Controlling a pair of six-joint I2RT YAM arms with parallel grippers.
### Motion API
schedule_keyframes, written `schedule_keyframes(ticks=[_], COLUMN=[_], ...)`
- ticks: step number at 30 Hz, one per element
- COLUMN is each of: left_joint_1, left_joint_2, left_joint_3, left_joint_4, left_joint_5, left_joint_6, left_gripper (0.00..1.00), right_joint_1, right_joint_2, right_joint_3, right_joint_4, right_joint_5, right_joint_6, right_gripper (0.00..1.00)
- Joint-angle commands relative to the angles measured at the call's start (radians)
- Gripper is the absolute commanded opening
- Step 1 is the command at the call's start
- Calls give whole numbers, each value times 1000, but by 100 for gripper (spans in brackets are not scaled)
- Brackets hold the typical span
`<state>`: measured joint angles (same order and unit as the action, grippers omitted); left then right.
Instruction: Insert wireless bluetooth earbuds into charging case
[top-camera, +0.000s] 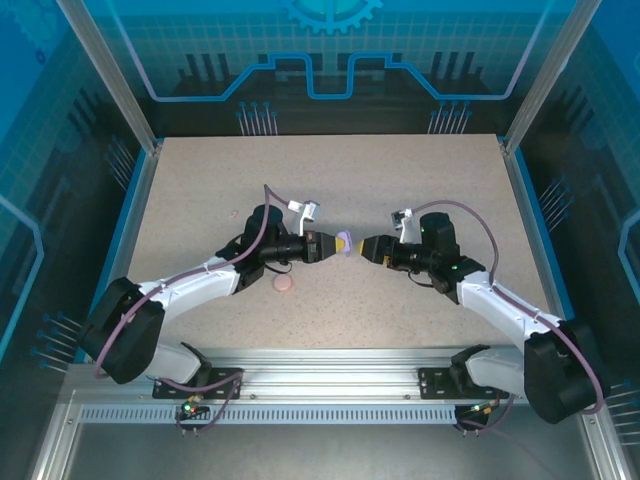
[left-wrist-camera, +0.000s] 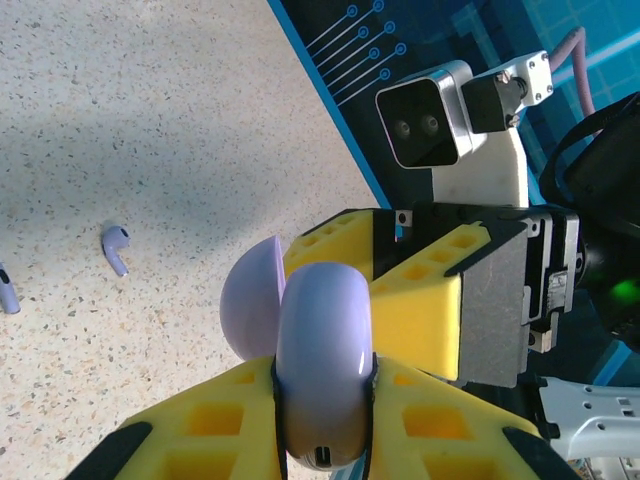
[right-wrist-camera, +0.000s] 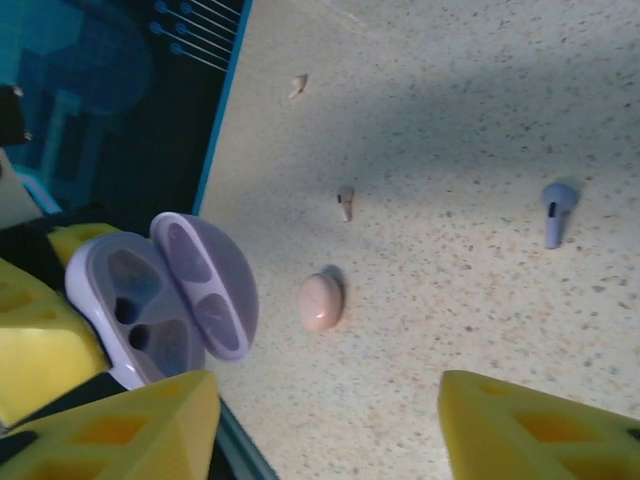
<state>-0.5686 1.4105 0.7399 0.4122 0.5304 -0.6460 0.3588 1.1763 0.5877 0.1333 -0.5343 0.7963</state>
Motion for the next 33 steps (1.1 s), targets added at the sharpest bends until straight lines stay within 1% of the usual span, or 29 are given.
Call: schedule_keyframes(ticks=[1,3,6,13,16,25,33], left_joint_1=[-1,-1,-1,-1,-2,-2,-3], left_joint_2=[-23,-24,-24,-21,-20,-10,2], left_joint_3=[-22,-28,-27,-24,-22,-24,-27], left_joint_4=[69,83,86,95,94,96,105], left_joint_5=[31,31,31,33,33,34,38], left_joint_6=[-31,-40,-44,-54,-53,-60,-64], left_gripper=[0,0,0,0,0,0,0], right_joint_1=[-6,-6,-4,3,8,28,32], right_joint_2=[-1,9,22,66,88,136,141], right_joint_3=[-10,-8,-4,21,27,52,49], right_joint_4=[80,101,131,131,176,198,210], right_joint_5=[-42,-52,-60,-62,-63,-69,-75], right_joint_6=[29,39,50,53,62,64,66], right_gripper=[54,50,50,46,45,43,40])
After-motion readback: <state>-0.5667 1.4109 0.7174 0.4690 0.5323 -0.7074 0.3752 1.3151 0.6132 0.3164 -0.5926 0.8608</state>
